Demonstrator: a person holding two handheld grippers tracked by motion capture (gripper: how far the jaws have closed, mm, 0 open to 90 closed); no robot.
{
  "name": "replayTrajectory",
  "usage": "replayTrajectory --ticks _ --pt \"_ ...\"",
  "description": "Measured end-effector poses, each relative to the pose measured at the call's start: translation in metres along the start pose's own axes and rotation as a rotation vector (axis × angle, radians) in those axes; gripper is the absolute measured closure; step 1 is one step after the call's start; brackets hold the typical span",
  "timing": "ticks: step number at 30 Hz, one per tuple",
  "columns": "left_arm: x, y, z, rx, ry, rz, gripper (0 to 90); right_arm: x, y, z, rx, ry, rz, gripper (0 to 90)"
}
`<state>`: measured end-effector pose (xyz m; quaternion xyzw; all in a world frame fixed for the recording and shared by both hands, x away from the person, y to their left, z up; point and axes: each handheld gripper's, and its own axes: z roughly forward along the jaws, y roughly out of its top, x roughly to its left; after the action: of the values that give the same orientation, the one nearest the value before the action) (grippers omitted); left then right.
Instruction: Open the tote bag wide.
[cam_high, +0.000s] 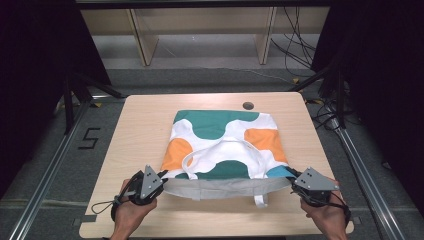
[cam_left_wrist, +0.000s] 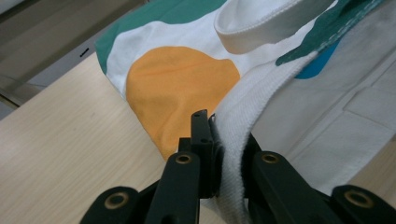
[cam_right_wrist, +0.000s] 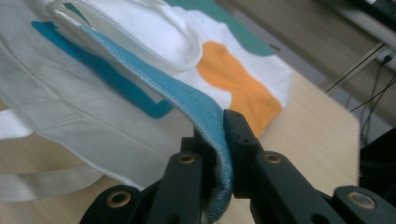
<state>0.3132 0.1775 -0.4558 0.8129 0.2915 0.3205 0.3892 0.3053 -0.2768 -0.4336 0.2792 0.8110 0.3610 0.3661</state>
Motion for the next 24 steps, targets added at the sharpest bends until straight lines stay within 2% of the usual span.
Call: replayTrajectory --ticks 1,6,8,9,10,12,13,15,20,22,24 --pt "0.001 0.002 -0.002 -0.012 -0.002 -0.012 84.4 -0.001 0.003 -0.002 -0.005 0.0 -0.011 84.7" --pt "0.011 0.023 -0.018 -0.106 0.051 0.026 85.1 -0.008 0.02 -0.015 -0.045 -0.024 -0.033 85.0" --pt "0.014 0.033 -0.024 -0.124 0.066 0.06 85.5 -0.014 0.029 -0.019 -0.073 -0.043 -0.051 85.1" --pt "0.015 0.038 -0.026 -0.135 0.076 0.062 85.7 -0.017 0.034 -0.022 -0.082 -0.048 -0.06 85.1" --pt "0.017 0.043 -0.029 -0.15 0.086 0.057 85.9 -0.019 0.039 -0.025 -0.09 -0.059 -0.045 85.1" --pt "0.019 0.046 -0.032 -0.155 0.089 0.063 86.0 -0.025 0.051 -0.03 -0.121 -0.075 -0.068 85.2" --pt "0.024 0.052 -0.036 -0.181 0.095 0.044 86.0 -0.027 0.058 -0.033 -0.135 -0.084 -0.058 85.2" --pt "0.028 0.059 -0.041 -0.199 0.102 0.035 86.0 -0.032 0.067 -0.036 -0.156 -0.094 -0.071 85.3" --pt "0.036 0.074 -0.054 -0.224 0.118 0.056 86.1 -0.039 0.086 -0.045 -0.186 -0.105 -0.086 85.4" --pt "0.038 0.081 -0.061 -0.234 0.134 0.074 86.4 -0.041 0.094 -0.049 -0.192 -0.116 -0.112 85.5" --pt "0.042 0.089 -0.068 -0.265 0.143 0.086 86.4 -0.043 0.103 -0.055 -0.188 -0.118 -0.128 85.5"
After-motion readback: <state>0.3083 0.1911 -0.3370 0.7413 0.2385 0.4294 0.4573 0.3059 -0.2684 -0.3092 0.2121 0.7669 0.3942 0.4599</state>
